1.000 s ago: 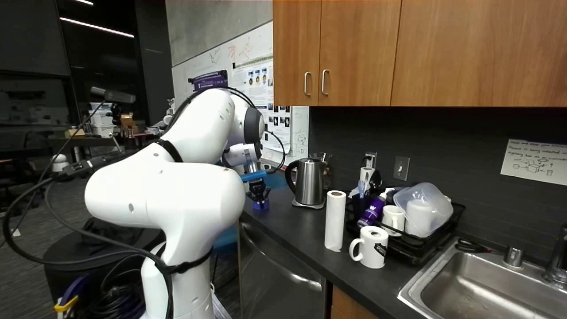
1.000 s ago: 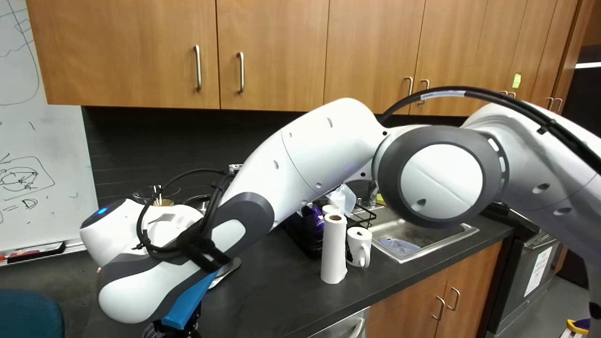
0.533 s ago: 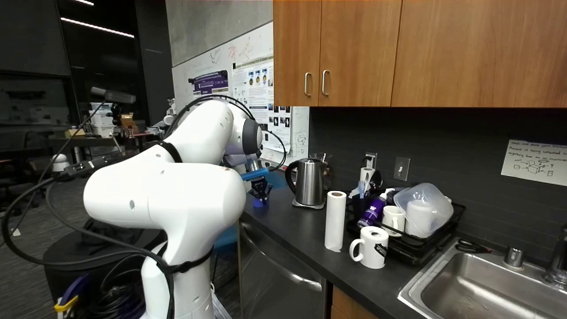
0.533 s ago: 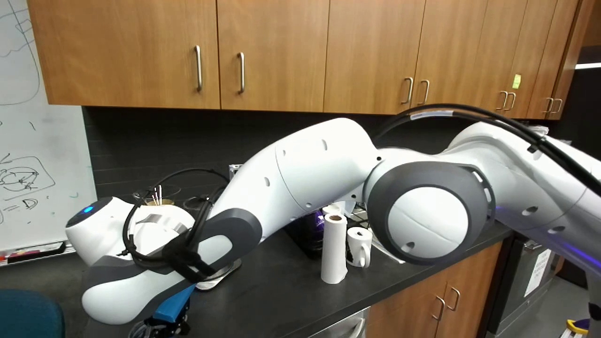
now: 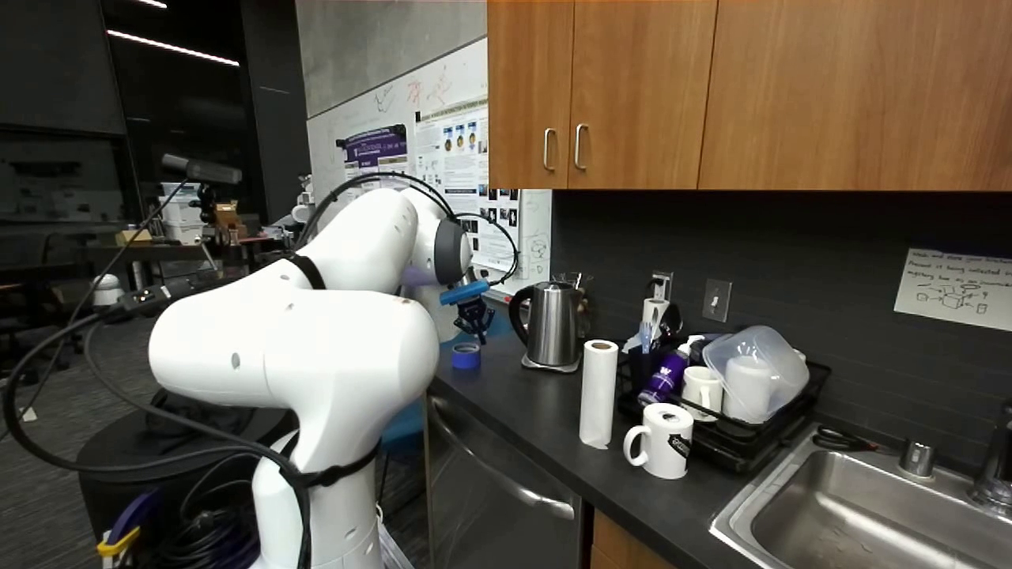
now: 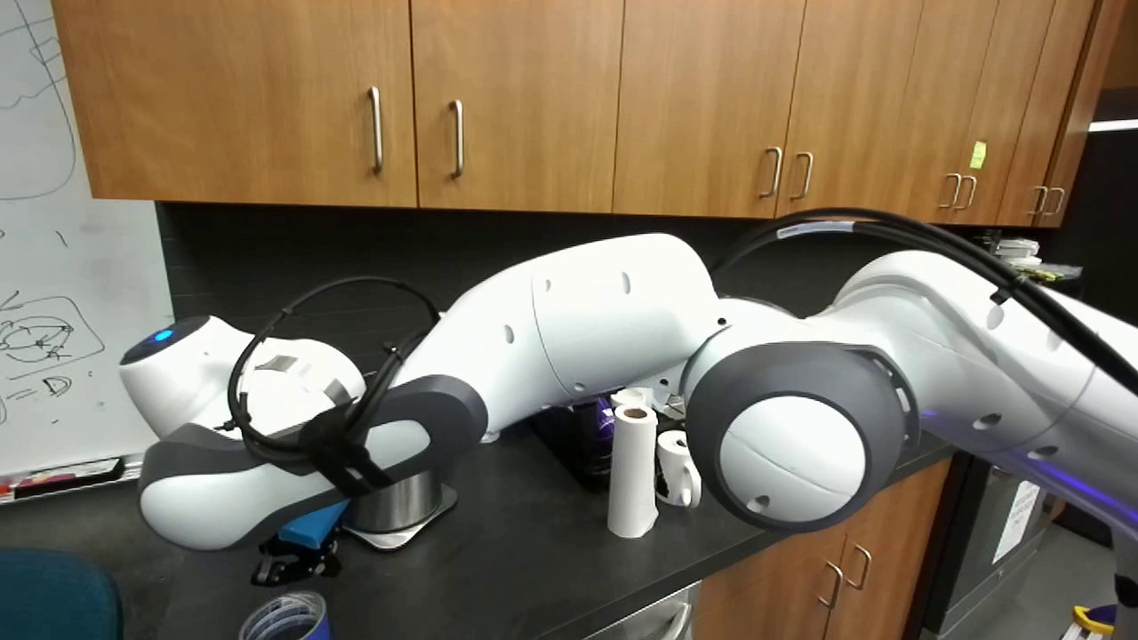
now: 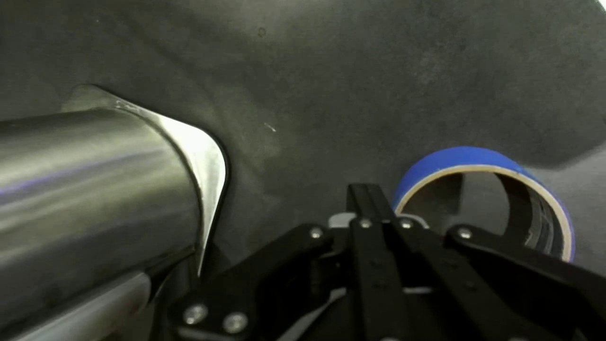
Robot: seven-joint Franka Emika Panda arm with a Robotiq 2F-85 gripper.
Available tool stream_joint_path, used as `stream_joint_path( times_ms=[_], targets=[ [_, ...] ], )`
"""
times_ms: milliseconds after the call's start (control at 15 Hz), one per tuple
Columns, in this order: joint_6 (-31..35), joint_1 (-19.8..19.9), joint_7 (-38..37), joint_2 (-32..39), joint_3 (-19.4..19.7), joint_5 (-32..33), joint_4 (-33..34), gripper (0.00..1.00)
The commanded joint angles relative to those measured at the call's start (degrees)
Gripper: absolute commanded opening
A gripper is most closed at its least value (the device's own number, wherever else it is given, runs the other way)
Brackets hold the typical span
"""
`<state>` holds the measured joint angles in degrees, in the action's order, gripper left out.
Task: Slide the blue masking tape to the left
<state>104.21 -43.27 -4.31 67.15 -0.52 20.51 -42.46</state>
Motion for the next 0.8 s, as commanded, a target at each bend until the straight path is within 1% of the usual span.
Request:
stream_joint_path(
  times_ms=[0,67,133,267,467,733],
  targets=[
    [-2.89,-0.31,-0.03,-2.95,0.63,0.54,0.10,0.26],
    [-3.38,-0.01,-0.61,-4.53,0.63,0.33,-0.92,0.01],
    [-3.97,0.35,-1.15,-6.57,0.57,0.04,-2.30,0.02],
    [-4.76,1.29,-2.63,-11.01,0.39,-0.52,-5.28,0.00],
    [-5.29,2.88,-6.01,-16.70,0.16,-1.52,-9.11,0.00],
    [-4.05,5.69,-11.27,-26.12,-0.04,-3.12,-18.66,0.00]
  ],
)
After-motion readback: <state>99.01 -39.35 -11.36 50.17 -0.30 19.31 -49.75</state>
